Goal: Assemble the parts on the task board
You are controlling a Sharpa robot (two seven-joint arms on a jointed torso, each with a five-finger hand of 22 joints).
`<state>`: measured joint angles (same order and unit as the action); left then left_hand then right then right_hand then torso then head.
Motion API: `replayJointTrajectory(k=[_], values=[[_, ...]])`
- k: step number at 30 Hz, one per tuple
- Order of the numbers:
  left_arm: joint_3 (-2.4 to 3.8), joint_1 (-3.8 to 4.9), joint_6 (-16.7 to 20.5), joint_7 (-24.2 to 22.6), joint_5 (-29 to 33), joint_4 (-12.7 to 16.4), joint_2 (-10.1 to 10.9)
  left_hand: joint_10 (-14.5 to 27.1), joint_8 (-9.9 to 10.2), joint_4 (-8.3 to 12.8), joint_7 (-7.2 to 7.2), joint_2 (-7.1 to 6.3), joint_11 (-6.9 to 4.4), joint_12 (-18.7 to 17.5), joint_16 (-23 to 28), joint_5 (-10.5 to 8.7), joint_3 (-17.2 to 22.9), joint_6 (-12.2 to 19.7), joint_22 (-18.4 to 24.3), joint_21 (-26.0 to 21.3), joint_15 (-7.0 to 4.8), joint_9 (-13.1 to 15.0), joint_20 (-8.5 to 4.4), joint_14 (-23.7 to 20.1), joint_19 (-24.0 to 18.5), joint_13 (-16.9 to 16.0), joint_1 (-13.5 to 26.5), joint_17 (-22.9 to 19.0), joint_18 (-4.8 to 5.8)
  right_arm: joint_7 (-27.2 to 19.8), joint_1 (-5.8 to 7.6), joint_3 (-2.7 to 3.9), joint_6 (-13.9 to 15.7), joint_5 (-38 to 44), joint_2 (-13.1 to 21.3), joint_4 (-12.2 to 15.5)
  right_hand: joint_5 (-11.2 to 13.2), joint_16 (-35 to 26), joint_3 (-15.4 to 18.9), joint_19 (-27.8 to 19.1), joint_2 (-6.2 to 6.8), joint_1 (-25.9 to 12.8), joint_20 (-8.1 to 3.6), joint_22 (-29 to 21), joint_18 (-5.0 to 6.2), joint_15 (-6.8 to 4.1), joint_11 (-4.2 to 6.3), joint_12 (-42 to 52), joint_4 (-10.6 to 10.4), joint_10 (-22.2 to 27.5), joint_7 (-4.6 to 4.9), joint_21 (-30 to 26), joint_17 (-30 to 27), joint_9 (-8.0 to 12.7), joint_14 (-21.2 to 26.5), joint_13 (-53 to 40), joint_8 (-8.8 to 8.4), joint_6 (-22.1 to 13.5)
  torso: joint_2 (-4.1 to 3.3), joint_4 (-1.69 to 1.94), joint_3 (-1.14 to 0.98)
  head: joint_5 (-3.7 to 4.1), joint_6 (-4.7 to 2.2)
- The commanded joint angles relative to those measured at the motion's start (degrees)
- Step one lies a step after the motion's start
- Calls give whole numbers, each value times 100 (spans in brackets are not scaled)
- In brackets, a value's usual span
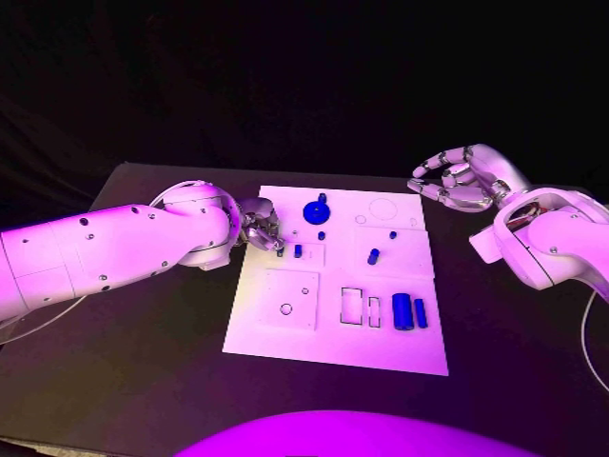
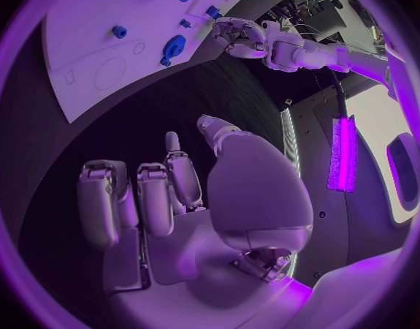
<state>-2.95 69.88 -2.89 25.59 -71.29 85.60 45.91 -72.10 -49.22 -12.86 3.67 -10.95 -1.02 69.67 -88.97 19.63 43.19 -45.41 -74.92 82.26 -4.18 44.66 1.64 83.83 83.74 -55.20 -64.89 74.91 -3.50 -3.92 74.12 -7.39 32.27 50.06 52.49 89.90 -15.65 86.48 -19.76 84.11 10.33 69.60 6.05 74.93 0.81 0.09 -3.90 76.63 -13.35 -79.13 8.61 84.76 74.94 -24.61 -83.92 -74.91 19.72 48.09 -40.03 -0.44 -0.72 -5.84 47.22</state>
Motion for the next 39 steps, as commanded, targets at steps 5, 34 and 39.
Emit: replayJointTrajectory(k=[5,34,39], values=[[0,-10,-318,-24,-67,6,-19,-49,-35,1066,-42,16,-10,40,3,31,1108,-7,-78,33,-41,7,-24,564,24,-13,44,1329,40,-41,-8,2,-85,13,-2,0,-21,-34,5,244,-29,-29,-30,1148,70,-45,10,-7,-32,18,-2,-37,520,-5,-387,-96,26,-40,6,5,-1,2,10],[1,-21,-424,-1,31,-9,-27,-56,-39,1076,-46,0,-14,41,0,30,1133,-15,-83,35,-45,8,-26,566,26,-15,51,1333,41,-44,-15,2,-76,11,1,-6,-30,-35,17,247,-46,-38,-32,1151,68,-46,12,-3,-55,14,-5,-34,522,-7,-388,-100,37,-43,3,5,0,1,5],[1,-21,-477,4,101,-19,-60,-58,-40,1073,-47,0,-14,40,-3,28,1144,-18,-80,34,-46,8,-28,568,25,-14,57,1339,41,-43,-16,2,-77,11,1,-6,-30,-35,17,247,-46,-38,-32,1151,68,-46,12,-3,-55,14,-5,-34,522,-7,-388,-100,37,-43,6,0,-2,-1,5]])
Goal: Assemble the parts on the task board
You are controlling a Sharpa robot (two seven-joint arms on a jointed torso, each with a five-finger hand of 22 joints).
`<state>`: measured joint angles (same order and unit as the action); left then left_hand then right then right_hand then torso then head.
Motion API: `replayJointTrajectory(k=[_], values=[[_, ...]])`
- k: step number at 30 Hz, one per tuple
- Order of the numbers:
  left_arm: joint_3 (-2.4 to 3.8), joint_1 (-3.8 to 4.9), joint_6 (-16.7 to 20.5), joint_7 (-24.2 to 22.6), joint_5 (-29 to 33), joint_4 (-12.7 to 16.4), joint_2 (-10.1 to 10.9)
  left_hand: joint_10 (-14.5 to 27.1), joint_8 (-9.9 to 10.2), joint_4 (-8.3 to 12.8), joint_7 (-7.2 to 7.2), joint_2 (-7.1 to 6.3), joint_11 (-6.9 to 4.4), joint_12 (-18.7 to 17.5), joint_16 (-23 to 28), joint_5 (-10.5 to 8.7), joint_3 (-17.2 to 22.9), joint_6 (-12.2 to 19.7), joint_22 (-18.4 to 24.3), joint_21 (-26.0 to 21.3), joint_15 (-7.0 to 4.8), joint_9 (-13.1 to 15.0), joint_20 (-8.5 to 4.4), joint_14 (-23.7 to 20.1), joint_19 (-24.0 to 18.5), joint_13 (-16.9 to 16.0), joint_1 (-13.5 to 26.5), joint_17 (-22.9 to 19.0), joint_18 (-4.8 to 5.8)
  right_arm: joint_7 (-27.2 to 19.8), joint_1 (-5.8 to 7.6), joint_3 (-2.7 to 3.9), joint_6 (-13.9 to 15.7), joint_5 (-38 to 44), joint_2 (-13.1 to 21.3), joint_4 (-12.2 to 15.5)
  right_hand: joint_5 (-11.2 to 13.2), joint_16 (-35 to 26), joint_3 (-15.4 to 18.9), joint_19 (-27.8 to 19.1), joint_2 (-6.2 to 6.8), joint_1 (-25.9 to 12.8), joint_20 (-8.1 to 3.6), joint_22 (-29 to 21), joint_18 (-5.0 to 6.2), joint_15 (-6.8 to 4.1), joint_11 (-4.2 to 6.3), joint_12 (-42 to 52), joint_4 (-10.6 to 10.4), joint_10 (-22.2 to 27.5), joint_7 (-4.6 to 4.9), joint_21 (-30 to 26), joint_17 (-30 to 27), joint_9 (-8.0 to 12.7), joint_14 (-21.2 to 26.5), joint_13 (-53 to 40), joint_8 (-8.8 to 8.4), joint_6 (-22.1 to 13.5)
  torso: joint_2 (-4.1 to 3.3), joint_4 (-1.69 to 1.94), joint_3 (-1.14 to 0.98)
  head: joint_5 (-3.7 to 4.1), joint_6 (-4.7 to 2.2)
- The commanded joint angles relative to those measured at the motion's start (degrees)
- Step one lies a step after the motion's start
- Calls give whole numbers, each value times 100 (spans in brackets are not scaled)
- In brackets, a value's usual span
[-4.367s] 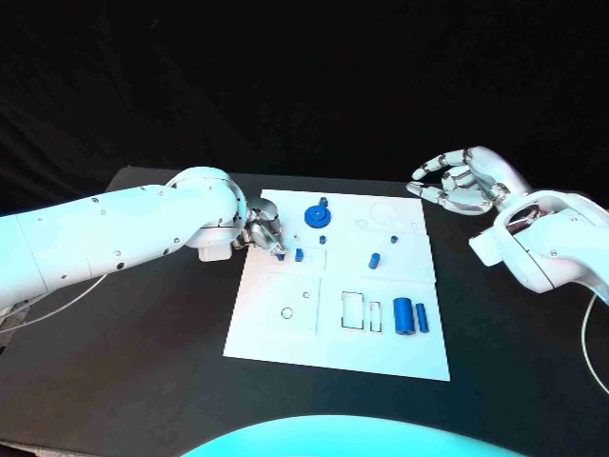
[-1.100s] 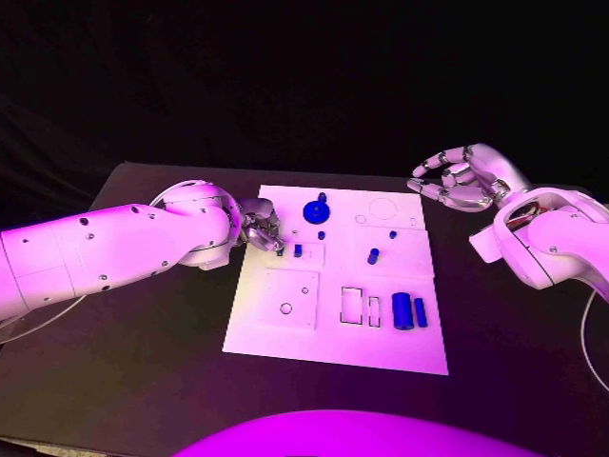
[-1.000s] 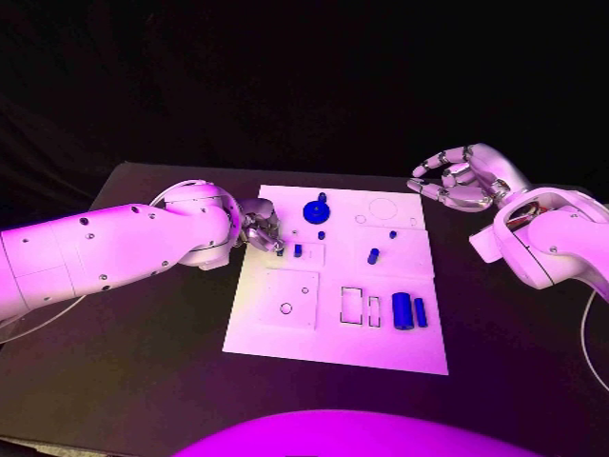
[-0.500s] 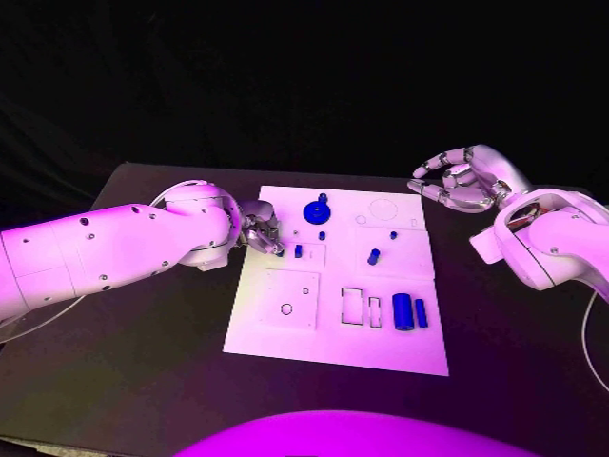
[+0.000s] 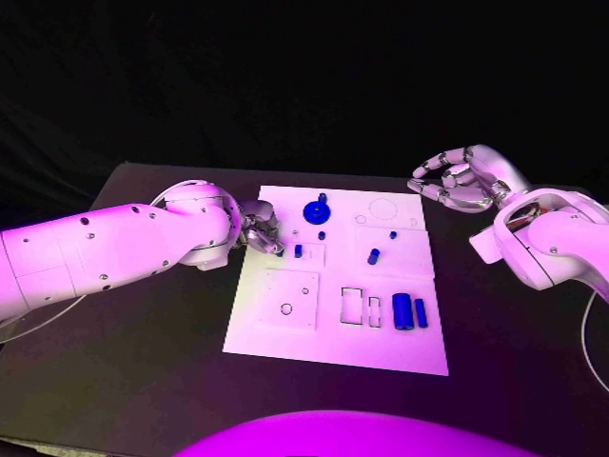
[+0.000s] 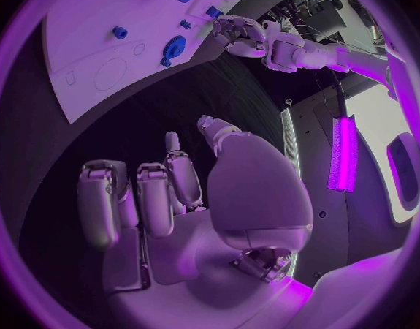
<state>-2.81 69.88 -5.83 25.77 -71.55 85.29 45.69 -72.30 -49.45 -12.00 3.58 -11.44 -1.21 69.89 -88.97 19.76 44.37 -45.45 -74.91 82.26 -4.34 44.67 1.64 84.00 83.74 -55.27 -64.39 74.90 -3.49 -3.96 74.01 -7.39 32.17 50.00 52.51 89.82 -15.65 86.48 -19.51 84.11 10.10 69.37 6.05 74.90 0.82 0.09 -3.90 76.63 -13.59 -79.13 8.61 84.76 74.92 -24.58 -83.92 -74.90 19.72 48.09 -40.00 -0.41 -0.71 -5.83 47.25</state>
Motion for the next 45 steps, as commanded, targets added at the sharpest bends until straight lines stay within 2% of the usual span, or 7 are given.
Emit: replayJointTrajectory(k=[1,8,19,27,32,45], values=[[-13,-21,-206,-10,138,8,-45,-42,-20,978,-38,48,5,19,-2,11,1033,-19,-79,33,-30,7,-29,551,24,-6,22,1337,40,-40,-5,1,-67,16,0,3,-30,-35,-8,247,-23,-16,-32,1154,68,-46,12,-3,-32,14,-5,-34,524,-9,-388,-101,37,-43,3,-3,-3,-2,4],[-13,-20,-316,71,244,-60,-103,-118,-72,879,-83,49,-25,45,-7,-35,1004,-108,-93,37,-49,25,-39,553,29,-40,199,1345,43,-38,-5,1,-66,16,6,6,-30,-35,-8,247,-23,-16,-32,1154,68,-46,12,-3,-32,14,-5,-34,524,-9,-388,-101,37,-43,5,-4,-8,0,22],[-13,-20,-384,155,352,-184,-215,-179,-142,774,-146,84,-73,52,-13,-67,848,-191,-90,30,-88,65,-69,556,28,-50,355,1354,42,-41,-5,1,-62,16,13,11,-30,-35,-8,247,-23,-16,-32,1154,68,-46,12,-3,-32,14,-5,-34,524,-9,-388,-101,37,-43,2,-9,-4,11,31],[-14,-20,-371,182,395,-225,-250,-221,-183,678,-190,89,-108,67,-20,-75,668,-236,-110,37,-118,97,-94,560,39,-79,466,1366,46,-44,-5,1,-58,16,17,11,-30,-35,-8,247,-23,-16,-32,1154,68,-46,12,-3,-32,14,-5,-34,524,-9,-388,-101,37,-43,2,0,-1,26,40],[-14,-20,-358,199,419,-237,-258,-232,-182,543,-217,57,-127,71,-21,-79,469,-252,-120,39,-136,104,-111,560,46,-92,602,1367,49,-45,-5,1,-56,16,18,10,-30,-35,-8,247,-23,-16,-32,1154,68,-46,12,-3,-32,14,-5,-34,524,-9,-388,-101,37,-43,0,1,-1,29,46],[-14,-20,-415,218,430,-259,-255,-232,-168,510,-249,-92,-153,79,-19,-70,264,-269,-123,36,-157,104,-130,559,49,-110,665,1364,49,-45,-5,1,-55,16,18,6,-33,-38,3,239,-23,-12,-33,1145,72,-48,13,-12,-39,22,-5,-49,519,-9,-387,-90,43,-50,2,0,-1,33,53]])
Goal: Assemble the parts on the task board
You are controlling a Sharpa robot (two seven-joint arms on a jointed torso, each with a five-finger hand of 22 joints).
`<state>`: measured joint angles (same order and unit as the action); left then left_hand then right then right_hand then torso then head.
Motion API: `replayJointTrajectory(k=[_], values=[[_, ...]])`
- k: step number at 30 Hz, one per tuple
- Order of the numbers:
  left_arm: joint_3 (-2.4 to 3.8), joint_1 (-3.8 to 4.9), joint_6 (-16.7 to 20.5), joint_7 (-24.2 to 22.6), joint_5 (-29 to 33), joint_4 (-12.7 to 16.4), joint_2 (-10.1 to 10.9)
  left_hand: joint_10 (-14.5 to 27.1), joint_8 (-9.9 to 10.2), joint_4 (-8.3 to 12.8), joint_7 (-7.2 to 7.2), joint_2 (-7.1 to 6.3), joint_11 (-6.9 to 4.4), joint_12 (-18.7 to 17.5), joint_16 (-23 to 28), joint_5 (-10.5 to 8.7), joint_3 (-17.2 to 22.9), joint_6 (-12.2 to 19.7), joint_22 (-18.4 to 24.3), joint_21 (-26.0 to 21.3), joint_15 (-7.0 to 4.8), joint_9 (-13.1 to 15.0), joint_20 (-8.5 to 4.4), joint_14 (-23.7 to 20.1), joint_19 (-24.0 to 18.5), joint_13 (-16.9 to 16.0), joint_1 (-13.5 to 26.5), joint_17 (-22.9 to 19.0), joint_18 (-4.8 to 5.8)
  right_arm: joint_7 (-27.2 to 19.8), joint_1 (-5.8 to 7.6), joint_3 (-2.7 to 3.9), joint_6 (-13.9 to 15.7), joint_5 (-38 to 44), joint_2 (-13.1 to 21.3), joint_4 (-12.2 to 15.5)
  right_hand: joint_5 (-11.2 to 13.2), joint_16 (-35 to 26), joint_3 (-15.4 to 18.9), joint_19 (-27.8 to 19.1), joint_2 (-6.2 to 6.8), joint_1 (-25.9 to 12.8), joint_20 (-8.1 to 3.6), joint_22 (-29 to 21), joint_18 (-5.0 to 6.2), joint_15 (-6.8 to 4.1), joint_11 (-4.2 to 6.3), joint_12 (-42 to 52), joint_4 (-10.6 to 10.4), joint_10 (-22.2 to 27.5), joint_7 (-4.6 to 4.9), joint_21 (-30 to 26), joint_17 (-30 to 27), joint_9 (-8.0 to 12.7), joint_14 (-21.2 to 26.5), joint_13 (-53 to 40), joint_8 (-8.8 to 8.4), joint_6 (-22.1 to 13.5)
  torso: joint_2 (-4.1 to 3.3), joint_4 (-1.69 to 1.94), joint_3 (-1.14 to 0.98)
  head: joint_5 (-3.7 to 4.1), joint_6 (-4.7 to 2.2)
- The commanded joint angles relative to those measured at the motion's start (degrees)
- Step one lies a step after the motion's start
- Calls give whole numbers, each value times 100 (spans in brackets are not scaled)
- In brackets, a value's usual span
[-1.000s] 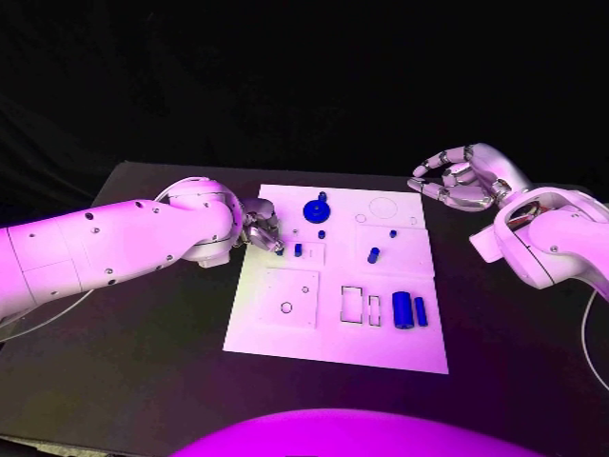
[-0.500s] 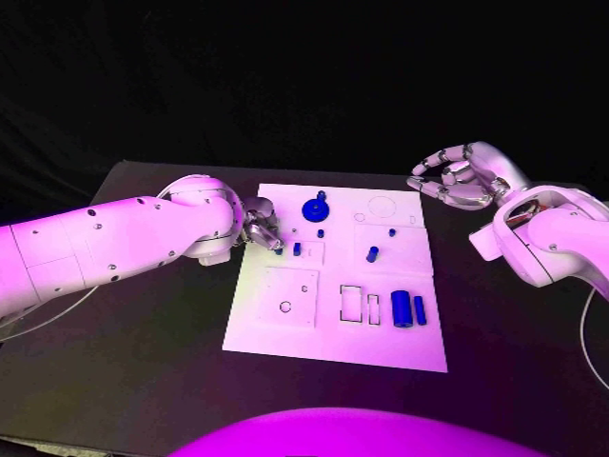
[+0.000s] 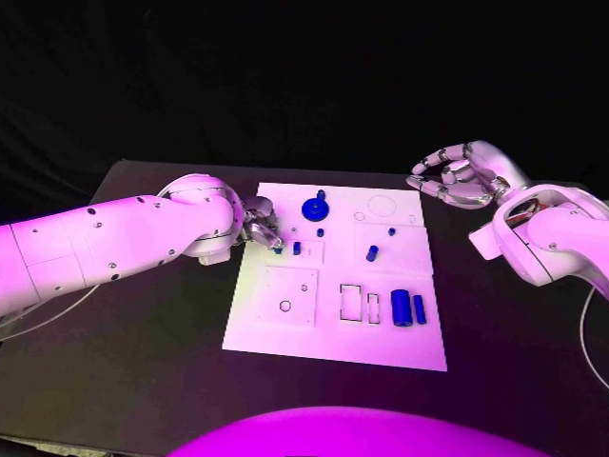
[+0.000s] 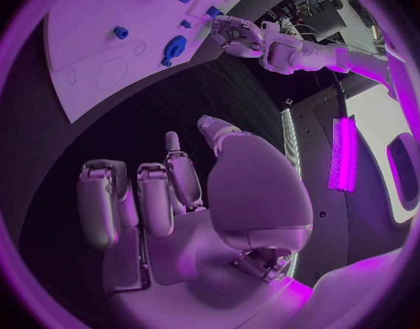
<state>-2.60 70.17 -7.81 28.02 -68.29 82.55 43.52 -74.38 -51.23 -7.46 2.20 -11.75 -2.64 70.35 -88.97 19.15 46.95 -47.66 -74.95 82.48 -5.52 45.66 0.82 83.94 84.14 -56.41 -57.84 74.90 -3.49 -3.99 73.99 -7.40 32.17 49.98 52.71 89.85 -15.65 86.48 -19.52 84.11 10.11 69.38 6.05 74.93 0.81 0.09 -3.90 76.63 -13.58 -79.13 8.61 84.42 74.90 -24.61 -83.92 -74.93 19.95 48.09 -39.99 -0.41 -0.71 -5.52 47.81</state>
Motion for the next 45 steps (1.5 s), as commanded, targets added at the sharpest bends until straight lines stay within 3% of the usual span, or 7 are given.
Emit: replayJointTrajectory(k=[1,10,31,45], values=[[-35,-48,-217,-7,101,13,-37,-22,13,57,-112,-81,-13,32,-19,-7,-8,-48,-124,16,-41,4,-49,564,11,3,11,1363,50,-42,-4,3,-55,18,-1,3,-33,-38,4,239,-24,-12,-33,1143,72,-48,13,-12,-40,22,-5,-16,520,-6,-387,-87,20,-50,1,0,-1,0,-1],[-35,-48,-184,-12,15,-4,-37,-9,41,-43,-126,-264,-22,35,-16,-1,-220,-97,-126,13,-50,-15,-60,563,13,-6,103,1358,51,-45,-4,3,-49,18,-4,1,-33,-38,4,239,-24,-12,-33,1143,72,-48,13,-12,-40,22,-5,-16,520,-6,-387,-87,20,-50,-1,-4,-2,2,-8],[-34,-47,-220,17,-181,-43,-39,-64,-31,-97,-182,-296,-65,95,-35,28,-399,-213,-137,13,-80,26,-75,572,19,-92,23,1391,52,-51,-4,3,-43,17,-5,6,-34,-43,9,235,-25,-12,-34,1139,74,-48,13,-23,-45,31,-5,-24,510,-6,-385,-76,22,-54,0,2,-1,0,8],[-33,-47,-192,26,-298,-48,-38,-105,-142,43,-232,-315,-112,128,-56,64,-156,-202,-173,27,-120,160,-117,582,34,-148,-319,1427,60,-55,-4,3,-45,17,-7,3,-36,-46,18,231,-28,-15,-34,1135,76,-48,13,-21,-55,30,-5,-32,504,-6,-383,-78,26,-60,0,-1,-2,-8,2]])
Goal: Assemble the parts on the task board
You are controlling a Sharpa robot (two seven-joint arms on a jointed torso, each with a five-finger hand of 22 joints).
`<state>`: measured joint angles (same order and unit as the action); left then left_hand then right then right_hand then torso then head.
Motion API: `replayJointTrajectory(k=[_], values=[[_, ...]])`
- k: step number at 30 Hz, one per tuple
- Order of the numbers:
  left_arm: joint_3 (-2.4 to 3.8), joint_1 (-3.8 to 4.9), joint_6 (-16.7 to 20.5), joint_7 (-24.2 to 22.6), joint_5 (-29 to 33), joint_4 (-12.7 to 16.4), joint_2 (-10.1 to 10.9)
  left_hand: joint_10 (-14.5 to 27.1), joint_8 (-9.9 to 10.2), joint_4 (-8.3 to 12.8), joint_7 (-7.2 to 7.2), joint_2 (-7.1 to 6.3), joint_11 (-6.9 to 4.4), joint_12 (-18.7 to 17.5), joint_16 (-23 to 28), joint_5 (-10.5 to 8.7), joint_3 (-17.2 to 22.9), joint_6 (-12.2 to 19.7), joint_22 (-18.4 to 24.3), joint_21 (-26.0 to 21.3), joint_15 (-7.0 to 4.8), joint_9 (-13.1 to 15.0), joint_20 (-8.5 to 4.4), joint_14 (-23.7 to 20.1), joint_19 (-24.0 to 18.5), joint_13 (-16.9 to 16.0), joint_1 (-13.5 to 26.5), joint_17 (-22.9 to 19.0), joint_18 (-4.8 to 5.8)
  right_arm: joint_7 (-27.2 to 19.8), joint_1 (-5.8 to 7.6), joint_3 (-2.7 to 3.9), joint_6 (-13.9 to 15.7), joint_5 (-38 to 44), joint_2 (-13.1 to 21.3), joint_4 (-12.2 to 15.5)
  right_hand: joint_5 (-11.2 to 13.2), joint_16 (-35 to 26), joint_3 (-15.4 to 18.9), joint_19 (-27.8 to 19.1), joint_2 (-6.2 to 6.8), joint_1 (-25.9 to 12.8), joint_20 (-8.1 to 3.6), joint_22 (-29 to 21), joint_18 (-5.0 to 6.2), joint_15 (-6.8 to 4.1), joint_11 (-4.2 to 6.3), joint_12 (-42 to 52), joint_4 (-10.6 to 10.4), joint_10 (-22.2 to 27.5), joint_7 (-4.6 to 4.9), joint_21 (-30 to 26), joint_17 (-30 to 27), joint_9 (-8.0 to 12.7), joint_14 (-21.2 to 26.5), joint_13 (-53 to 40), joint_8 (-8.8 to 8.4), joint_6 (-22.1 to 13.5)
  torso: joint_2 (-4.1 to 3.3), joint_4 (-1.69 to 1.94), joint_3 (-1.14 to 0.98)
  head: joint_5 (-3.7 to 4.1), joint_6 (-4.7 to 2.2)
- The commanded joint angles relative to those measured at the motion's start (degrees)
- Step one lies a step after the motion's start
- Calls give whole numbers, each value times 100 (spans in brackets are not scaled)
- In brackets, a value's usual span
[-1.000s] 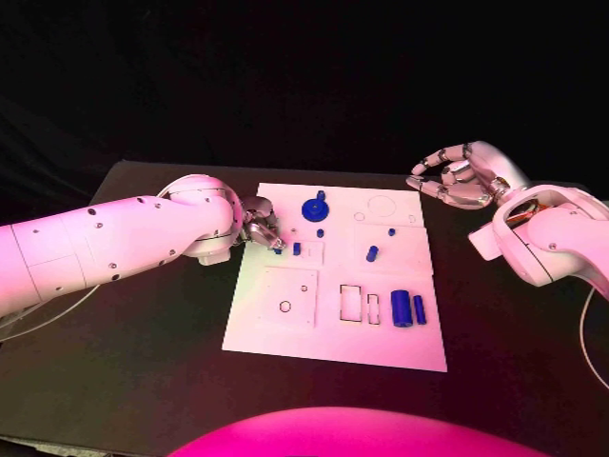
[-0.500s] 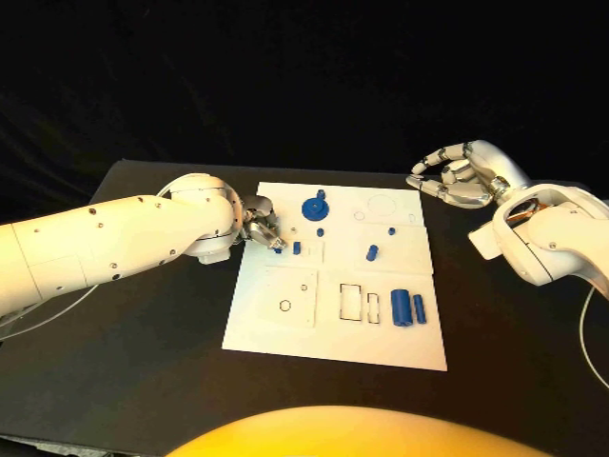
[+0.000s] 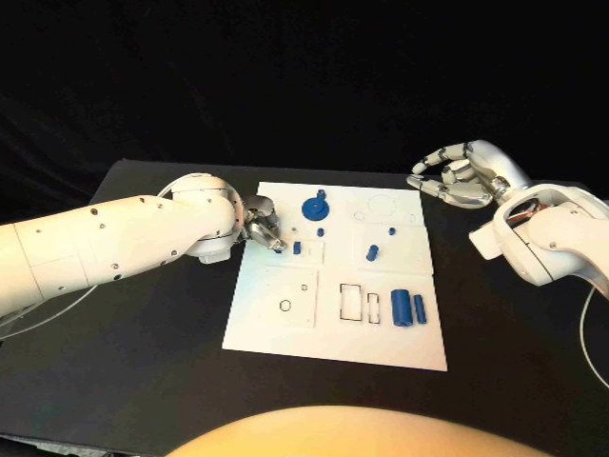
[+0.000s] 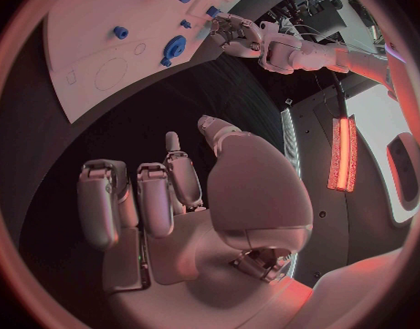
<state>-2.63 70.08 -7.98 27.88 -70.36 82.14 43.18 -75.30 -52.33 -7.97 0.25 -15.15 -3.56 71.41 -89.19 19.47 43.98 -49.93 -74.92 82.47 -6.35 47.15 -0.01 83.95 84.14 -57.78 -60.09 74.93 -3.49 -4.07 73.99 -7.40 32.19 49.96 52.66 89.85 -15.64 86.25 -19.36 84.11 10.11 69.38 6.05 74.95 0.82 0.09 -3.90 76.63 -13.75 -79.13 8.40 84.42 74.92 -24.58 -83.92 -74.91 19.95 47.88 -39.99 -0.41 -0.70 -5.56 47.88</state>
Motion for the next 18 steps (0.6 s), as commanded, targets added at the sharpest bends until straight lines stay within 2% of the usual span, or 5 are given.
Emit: replayJointTrajectory(k=[1,5,11,16,18], values=[[-30,-38,-166,41,-94,-7,-5,-14,-32,94,-37,25,-20,22,-34,32,141,25,-175,27,-37,10,-34,582,34,-11,-95,1424,59,-47,-4,3,-45,19,-2,4,-36,-24,1,231,-28,-15,-34,1132,76,-48,13,-21,-39,29,16,-32,502,-8,-383,-81,26,-39,0,-1,-2,-4,-4],[-30,-39,-158,42,-65,-8,-8,-19,-48,30,-27,32,-12,22,-29,19,156,17,-173,25,-34,30,-35,579,33,-12,-46,1415,59,-47,-4,3,-43,19,-2,5,-36,-24,1,231,-28,-15,-34,1132,76,-48,13,-21,-39,29,16,-32,502,-8,-383,-81,26,-39,1,3,-1,3,-11],[-30,-38,-194,44,18,-10,-11,-14,-88,-219,-23,-14,-6,9,-25,-25,-45,-4,-175,21,-31,91,-29,578,34,9,187,1409,59,-47,-4,3,-41,20,3,7,-36,-24,1,231,-28,-15,-34,1132,76,-48,13,-21,-39,29,16,-32,502,-8,-383,-81,26,-39,2,0,-4,0,-7],[-30,-38,-216,49,65,-24,-13,-16,-101,-677,-4,59,8,11,-25,-38,-669,-45,-191,25,-18,135,-22,577,42,0,562,1407,62,-47,-4,3,-35,20,7,11,-36,-24,1,231,-28,-15,-34,1132,76,-48,13,-21,-39,29,16,-32,502,-8,-383,-81,26,-39,5,0,-5,-2,-11],[-30,-38,-206,52,75,-28,-14,-16,-97,-795,-3,99,10,11,-27,-38,-873,-50,-197,26,-19,148,-22,578,46,-1,615,1411,63,-48,-4,3,-34,20,10,13,-38,-24,7,230,-30,-17,-35,1131,77,-48,13,-24,-45,32,16,-35,502,-8,-383,-78,29,-41,4,-2,-7,-2,-16]])
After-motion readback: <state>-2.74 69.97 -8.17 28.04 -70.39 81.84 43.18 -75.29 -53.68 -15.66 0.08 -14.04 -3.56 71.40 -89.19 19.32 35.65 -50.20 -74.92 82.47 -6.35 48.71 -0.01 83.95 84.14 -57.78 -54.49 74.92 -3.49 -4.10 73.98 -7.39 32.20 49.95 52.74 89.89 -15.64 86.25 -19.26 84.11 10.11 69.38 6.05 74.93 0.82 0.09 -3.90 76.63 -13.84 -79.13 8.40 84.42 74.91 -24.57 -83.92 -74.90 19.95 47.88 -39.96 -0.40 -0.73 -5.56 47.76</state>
